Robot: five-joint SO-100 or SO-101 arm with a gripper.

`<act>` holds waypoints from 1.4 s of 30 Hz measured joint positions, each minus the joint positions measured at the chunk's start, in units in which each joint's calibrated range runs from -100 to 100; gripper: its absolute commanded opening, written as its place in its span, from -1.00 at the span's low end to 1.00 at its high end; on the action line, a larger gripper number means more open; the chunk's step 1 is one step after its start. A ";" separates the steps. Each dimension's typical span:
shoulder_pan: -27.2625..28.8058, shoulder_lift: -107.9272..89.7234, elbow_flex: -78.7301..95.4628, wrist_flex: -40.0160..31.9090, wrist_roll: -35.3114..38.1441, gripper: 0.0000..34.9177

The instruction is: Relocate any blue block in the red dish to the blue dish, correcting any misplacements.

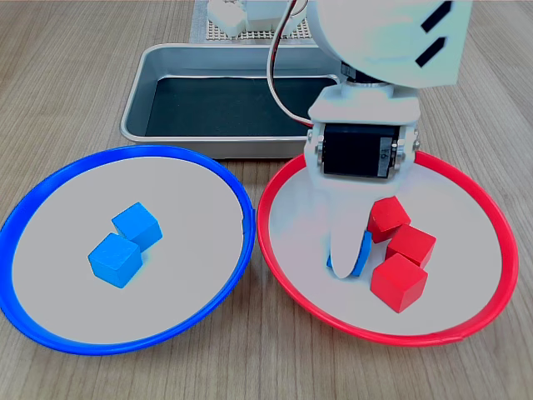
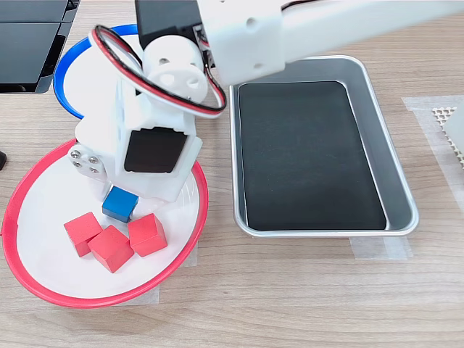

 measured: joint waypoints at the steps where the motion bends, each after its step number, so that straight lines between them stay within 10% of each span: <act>1: 0.00 0.00 0.00 0.08 0.00 -1.00; 24: -0.71 -16.88 5.54 -2.45 4.00 -1.00; 42: 18.85 -40.41 32.85 -10.28 13.77 -1.00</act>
